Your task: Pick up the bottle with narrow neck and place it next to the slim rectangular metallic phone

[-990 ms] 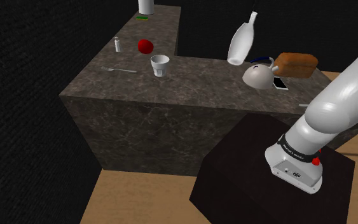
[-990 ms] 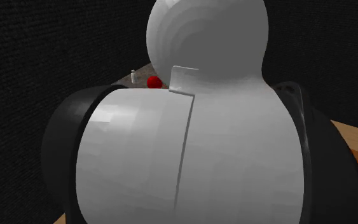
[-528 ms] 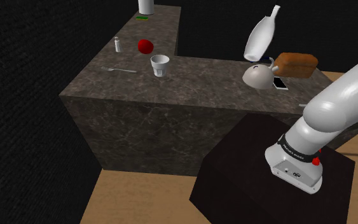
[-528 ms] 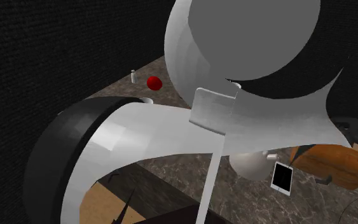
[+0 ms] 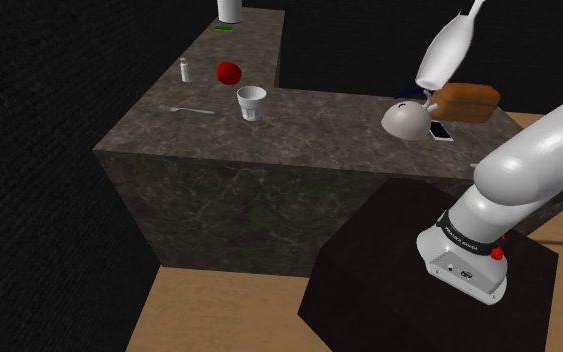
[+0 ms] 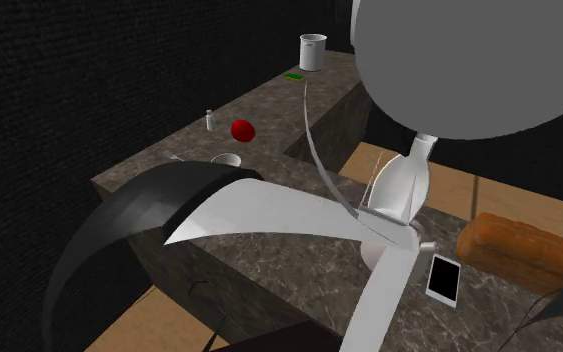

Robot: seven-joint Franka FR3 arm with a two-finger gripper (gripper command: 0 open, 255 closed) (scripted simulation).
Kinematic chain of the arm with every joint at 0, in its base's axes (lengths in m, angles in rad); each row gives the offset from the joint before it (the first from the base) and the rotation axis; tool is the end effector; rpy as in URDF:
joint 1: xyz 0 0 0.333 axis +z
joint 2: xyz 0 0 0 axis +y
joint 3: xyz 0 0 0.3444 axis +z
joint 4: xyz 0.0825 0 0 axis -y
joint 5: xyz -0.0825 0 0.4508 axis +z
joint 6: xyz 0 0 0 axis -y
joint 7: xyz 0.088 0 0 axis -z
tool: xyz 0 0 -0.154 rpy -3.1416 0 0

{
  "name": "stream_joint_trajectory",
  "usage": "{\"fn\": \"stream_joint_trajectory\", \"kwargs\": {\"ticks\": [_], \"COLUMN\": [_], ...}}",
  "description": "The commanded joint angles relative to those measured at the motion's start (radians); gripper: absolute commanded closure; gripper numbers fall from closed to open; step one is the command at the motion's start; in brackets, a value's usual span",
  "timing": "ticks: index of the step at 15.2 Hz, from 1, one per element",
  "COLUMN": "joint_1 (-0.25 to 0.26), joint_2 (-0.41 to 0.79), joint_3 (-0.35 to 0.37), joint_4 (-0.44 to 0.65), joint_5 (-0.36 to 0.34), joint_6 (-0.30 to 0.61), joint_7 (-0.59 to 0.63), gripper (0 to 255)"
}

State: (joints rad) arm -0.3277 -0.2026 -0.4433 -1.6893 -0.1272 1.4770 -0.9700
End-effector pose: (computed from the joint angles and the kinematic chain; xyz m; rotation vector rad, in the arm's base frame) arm 0.3622 -0.4116 0.6402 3.1213 0.3102 -0.0779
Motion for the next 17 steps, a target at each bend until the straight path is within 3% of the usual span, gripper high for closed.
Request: {"fn": "stream_joint_trajectory", "kwargs": {"ticks": [1, 9, 14, 17], "joint_1": [-0.015, -0.085, -0.155, -0.147], "joint_2": [0.003, 0.064, 0.176, 0.137], "joint_3": [-0.025, -0.153, -0.265, -0.249], "joint_4": [0.036, 0.214, 0.396, 0.316], "joint_5": [-0.005, 0.000, 0.058, 0.034], "joint_6": [-0.029, -0.133, -0.213, -0.164], "joint_7": [-0.046, -0.260, -0.440, -0.419], "gripper": [255, 255, 255, 255]}}
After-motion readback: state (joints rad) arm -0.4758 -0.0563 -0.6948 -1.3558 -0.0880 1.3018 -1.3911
